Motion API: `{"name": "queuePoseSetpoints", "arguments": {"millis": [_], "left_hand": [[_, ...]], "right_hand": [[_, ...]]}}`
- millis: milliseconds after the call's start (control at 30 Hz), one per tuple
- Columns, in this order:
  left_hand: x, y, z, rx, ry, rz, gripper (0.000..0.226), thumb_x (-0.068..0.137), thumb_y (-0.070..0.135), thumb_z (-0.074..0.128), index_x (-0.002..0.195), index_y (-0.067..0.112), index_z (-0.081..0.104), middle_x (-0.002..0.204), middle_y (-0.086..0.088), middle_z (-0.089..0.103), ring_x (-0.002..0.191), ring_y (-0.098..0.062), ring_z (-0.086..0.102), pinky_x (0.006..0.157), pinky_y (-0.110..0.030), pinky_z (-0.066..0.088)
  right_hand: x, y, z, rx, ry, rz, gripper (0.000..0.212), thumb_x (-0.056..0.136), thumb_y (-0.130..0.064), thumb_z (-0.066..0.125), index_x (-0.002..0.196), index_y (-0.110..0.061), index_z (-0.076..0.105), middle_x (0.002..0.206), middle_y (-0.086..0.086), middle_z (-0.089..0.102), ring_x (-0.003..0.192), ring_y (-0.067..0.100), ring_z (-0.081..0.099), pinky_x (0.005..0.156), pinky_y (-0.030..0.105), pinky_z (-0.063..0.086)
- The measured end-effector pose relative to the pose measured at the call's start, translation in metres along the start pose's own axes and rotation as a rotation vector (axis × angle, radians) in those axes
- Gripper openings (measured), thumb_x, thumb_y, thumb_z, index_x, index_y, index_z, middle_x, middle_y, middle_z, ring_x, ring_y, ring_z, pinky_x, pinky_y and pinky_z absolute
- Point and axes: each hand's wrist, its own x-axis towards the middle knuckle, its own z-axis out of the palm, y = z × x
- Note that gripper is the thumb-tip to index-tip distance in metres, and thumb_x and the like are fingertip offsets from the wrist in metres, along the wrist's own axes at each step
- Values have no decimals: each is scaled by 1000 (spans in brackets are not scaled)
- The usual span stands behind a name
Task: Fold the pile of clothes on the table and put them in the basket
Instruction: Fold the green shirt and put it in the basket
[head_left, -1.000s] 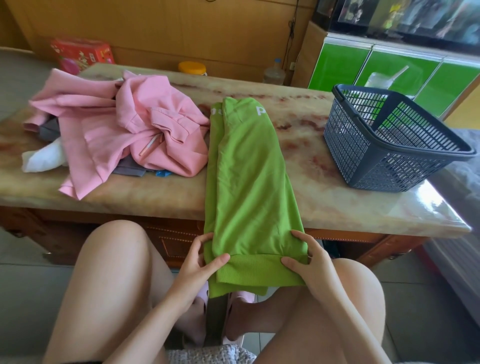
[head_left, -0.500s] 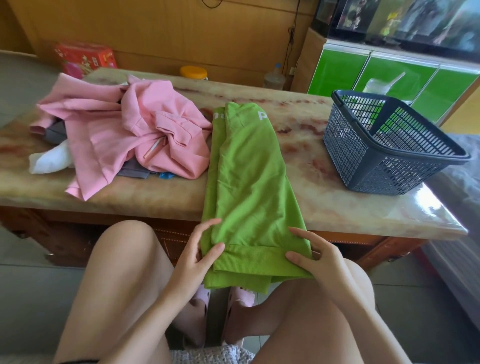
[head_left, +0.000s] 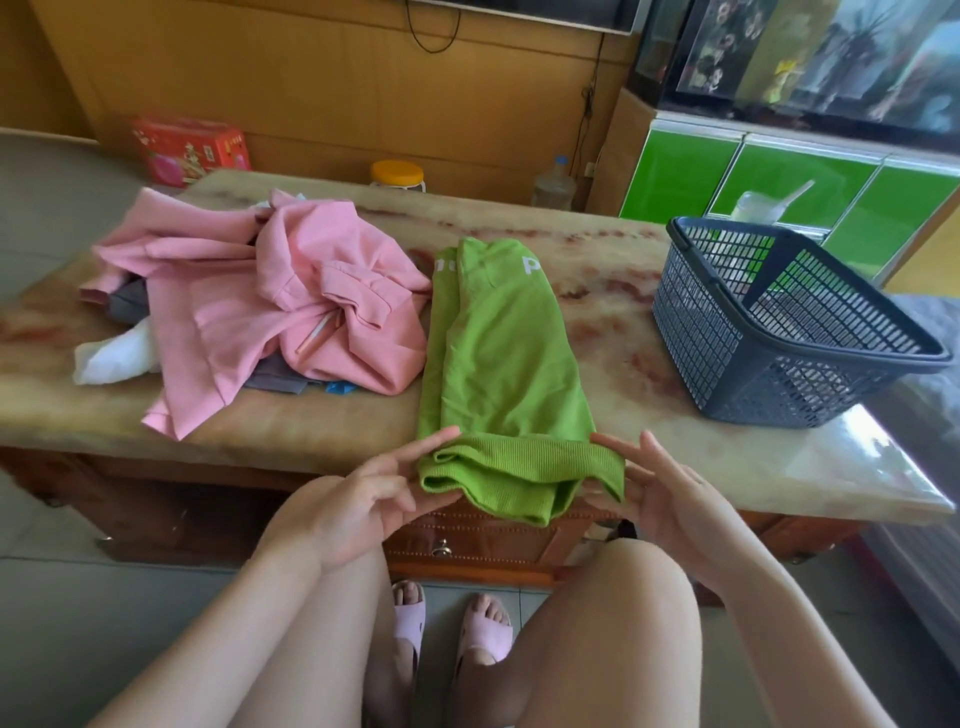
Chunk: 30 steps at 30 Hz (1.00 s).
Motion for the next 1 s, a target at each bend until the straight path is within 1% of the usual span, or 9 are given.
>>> {"name": "queuePoseSetpoints", "arguments": {"millis": [100,200,300,433,567,700,833,900,1000], "left_hand": [[27,15,-11,77,44,-26,79,57,-21,55,130,8,52,126,-14,60,113,-23,60,95,-27,49],[52,25,-18,319,123,-28,63,67,-10,73,125,4,53,115,-14,66,108,-24,64,89,-27,53],[75,25,-19,383,310,-64,40,79,15,65,115,1,57,84,-8,73,78,-19,72,62,-24,57],[102,21,-22,386,522,-78,25,94,27,52,112,9,53,69,-10,72,62,-19,71,49,-24,55],[119,21,-28,333,594,-46,32,97,25,49,120,3,48,62,-10,70,55,-17,69,45,-24,54],[120,6,-38,414,700,254,52,90,12,60,137,9,36,87,-9,67,69,-8,69,60,-21,56],[102,-13,-31,873,476,456,75,78,44,68,141,28,30,129,10,53,109,1,57,87,-18,48],[98,-16,-30,1126,370,503,67,80,50,61,139,32,36,138,16,46,123,3,47,99,-20,41],[91,-23,-41,1416,251,525,66,78,55,62,136,30,43,146,14,37,133,-1,35,110,-26,30]], "right_hand": [[34,-19,-2,78,-62,20,72,69,-25,76,129,5,50,114,28,57,95,32,66,77,40,57],[67,-29,-5,-71,-41,50,53,79,7,55,132,7,46,115,31,55,86,26,68,76,34,58],[90,-26,-5,-375,27,41,70,64,-16,84,123,6,54,97,24,63,74,19,68,69,24,58],[115,-16,-7,-414,256,-15,35,86,-6,63,117,10,56,81,20,67,60,15,67,58,23,58],[129,-6,-7,-438,381,-122,35,86,-5,65,120,-1,56,87,19,69,62,10,68,61,20,57],[126,5,-13,-789,386,-284,38,80,-20,74,116,-22,62,100,-4,66,89,8,62,80,25,53],[123,16,-18,-961,371,-418,34,76,-33,75,109,-33,65,111,-14,54,108,12,48,89,26,41],[125,17,-15,-952,377,-400,29,76,-27,77,102,-33,66,109,-10,57,102,9,53,81,20,43],[125,17,-17,-901,463,-382,21,77,-13,76,82,-31,67,86,-8,66,80,9,60,65,17,44]]}}
